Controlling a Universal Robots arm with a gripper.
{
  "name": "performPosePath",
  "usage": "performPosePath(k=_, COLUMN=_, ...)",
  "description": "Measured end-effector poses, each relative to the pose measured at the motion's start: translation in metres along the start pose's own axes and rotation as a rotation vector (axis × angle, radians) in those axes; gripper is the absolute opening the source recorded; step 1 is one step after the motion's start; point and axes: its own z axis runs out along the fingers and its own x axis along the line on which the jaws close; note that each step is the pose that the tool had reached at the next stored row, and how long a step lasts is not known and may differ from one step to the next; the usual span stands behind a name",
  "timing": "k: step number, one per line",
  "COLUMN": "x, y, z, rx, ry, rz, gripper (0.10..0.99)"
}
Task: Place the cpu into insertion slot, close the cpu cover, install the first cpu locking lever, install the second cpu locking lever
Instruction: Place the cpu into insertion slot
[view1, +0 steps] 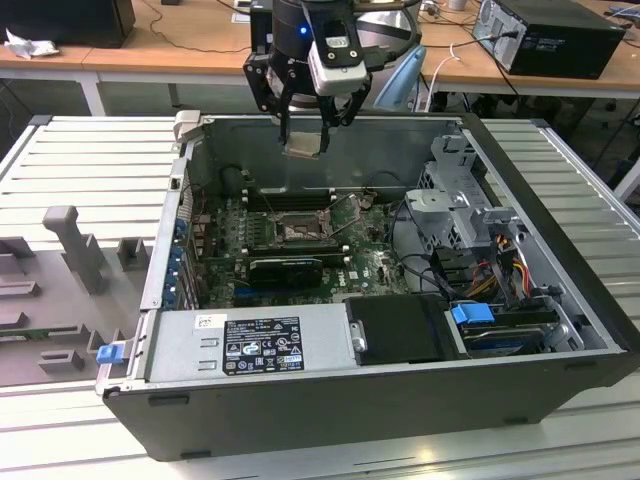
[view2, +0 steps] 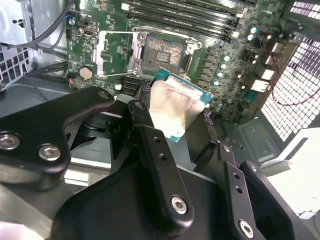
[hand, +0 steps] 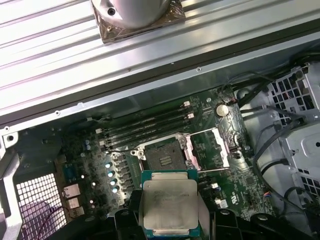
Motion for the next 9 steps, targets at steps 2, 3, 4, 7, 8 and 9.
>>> performPosePath(k=2, x=0.0, y=0.0, z=0.0001, rx=0.0, ry=-0.0018, rz=0.021, gripper=0.525)
performPosePath(k=3, x=0.0, y=0.0, z=0.0001, rx=-0.001, ry=-0.0025, rz=0.028, gripper=0.525)
performPosePath(k=4, x=0.0, y=0.0, z=0.0001, rx=-0.001, ry=-0.0031, rz=0.034, gripper=0.525)
performPosePath(k=7, x=0.0, y=0.0, z=0.0001, rx=0.0, ry=-0.0052, rz=0.055, gripper=0.525)
performPosePath(k=8, x=0.0, y=-0.0001, z=0.0001, rx=0.0, ry=-0.0063, rz=0.066, gripper=0.525)
performPosePath(k=9, x=0.0, y=0.0, z=0.0002, rx=0.0, ry=-0.0074, rz=0.078, gripper=0.525)
